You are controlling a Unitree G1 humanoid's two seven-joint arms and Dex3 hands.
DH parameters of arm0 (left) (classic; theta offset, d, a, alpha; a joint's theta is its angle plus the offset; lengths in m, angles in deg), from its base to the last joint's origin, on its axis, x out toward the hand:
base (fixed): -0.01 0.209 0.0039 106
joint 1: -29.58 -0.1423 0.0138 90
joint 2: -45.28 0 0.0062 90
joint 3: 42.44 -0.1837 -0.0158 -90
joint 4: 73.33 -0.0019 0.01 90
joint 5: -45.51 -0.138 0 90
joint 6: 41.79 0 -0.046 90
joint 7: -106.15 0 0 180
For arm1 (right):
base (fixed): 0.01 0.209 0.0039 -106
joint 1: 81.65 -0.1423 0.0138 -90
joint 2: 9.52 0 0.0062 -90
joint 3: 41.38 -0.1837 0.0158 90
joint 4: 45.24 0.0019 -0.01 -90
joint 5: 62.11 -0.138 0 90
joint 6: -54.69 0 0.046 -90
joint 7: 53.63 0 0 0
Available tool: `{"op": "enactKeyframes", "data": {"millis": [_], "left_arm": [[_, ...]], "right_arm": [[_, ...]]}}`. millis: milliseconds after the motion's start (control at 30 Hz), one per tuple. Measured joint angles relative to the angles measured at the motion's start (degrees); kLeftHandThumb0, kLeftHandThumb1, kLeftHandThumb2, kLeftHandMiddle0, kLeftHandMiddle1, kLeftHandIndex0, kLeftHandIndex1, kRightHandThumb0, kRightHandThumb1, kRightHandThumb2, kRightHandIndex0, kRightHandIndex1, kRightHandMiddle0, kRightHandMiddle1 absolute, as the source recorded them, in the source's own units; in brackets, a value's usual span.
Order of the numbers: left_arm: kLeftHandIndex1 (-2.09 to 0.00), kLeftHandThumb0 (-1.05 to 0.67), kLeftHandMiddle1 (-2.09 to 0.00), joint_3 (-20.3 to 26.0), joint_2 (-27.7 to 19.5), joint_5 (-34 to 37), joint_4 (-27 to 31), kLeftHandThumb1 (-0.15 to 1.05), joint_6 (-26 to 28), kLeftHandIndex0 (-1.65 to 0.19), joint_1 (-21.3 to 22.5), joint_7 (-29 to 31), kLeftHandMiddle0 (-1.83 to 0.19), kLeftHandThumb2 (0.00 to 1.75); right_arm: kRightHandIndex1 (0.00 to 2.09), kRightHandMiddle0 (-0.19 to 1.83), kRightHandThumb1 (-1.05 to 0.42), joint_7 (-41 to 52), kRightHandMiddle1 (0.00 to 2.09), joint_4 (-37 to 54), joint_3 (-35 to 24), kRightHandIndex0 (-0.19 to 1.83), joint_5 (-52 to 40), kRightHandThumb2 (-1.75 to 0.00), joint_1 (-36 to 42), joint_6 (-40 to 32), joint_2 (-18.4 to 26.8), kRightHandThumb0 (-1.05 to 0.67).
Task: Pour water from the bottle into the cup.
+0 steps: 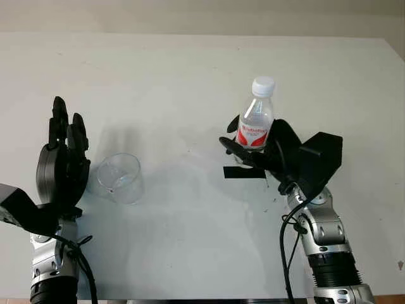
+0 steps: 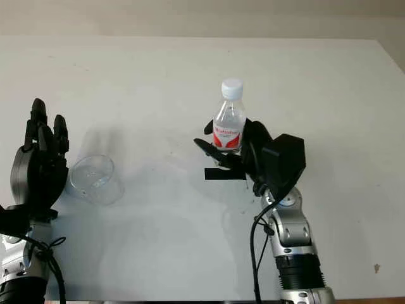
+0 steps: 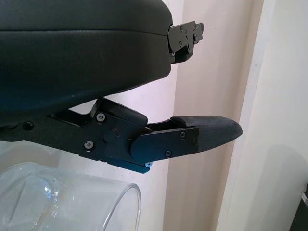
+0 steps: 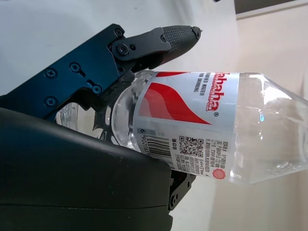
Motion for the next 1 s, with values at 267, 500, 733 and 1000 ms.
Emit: {"op": "enactKeyframes", "data": {"millis": [267, 500, 733, 1000], "left_arm": [[-0.01, -0.77, -0.04, -0.01, -0.11, -0.05, -0.30, 1.05, -0.12, 0.19, 0.00, 0.10, 0.19, 0.53], [0.00, -0.76, -0.03, 0.03, -0.12, 0.01, -0.84, 1.05, -0.52, 0.19, -0.02, 0.36, 0.19, 0.52], [-0.01, -0.76, -0.04, 0.12, -0.12, 0.03, -0.90, 1.05, -0.52, 0.19, -0.03, 0.37, 0.19, 0.53], [0.00, -0.77, -0.04, 0.34, -0.14, -0.01, -1.01, 1.05, -0.53, 0.19, -0.03, 0.19, 0.19, 0.54]], "right_arm": [[2.09, 0.80, -1.05, -0.03, 2.09, -4.37, -0.15, 1.03, 0.56, -0.48, -0.11, 4.48, -1.20, -0.52], [2.09, 0.81, -1.05, -0.38, 2.09, -8.47, -0.11, 1.00, 2.75, -0.47, -1.21, 9.03, -1.04, -0.52], [2.09, 0.61, -1.05, 0.26, 2.09, -11.33, -0.09, 0.76, 3.44, -0.28, -1.44, 13.49, -0.98, -0.58], [2.03, 0.05, -1.00, 4.12, 1.99, -16.41, -0.82, 0.17, 0.61, -0.05, -1.27, 21.87, -1.15, -0.60]]}}
